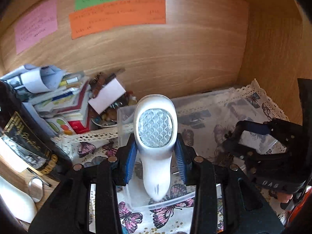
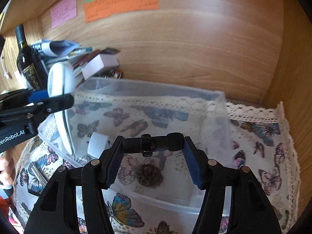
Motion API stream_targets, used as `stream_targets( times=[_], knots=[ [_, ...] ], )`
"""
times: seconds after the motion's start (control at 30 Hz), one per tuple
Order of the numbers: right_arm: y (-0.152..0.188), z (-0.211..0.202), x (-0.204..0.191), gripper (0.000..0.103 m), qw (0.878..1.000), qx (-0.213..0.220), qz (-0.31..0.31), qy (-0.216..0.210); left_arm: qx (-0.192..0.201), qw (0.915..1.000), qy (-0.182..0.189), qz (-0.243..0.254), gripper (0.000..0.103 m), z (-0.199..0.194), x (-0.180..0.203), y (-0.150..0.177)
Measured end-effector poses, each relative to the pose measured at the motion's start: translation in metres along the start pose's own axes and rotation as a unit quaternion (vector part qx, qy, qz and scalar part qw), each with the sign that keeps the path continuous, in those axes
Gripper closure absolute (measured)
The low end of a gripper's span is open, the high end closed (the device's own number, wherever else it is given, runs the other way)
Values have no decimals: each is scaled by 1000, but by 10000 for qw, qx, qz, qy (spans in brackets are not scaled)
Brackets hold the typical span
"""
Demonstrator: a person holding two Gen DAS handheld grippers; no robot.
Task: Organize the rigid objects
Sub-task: 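Place the lint remover in the box with the left while the right places the T-piece, then grasp the silver metal tube with the left gripper while the right gripper grasps the keys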
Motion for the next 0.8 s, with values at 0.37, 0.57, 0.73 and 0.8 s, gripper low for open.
stream_targets(
  times=[0.37, 0.57, 0.73, 0.8],
  knots=[
    [-4, -11, -3, 25, 9993, 177, -217, 257, 45, 9999, 73, -115, 52, -7, 0, 2],
    [-11, -41, -7, 21, 9980, 486, -312, 258, 302, 9994, 74, -179, 32, -35, -2, 1],
    [-10, -70, -10, 20, 9969, 703, -278, 208, 499, 9982, 118, -298, 14, -61, -6, 6],
    [-7, -80, -11, 19, 9966, 758, -252, 191, 520, 9979, 146, -348, 10, -69, -7, 11]
  ],
)
Point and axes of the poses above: each gripper's, at about its wrist camera, not at the fingertips, and z roughly the way its jaws point, x to its right, y to its underside, the point moved 9 cm from there along z, roughly the way its jaws point, and after that the axes turned 8 degrees about -y, right-handed, at the moved point
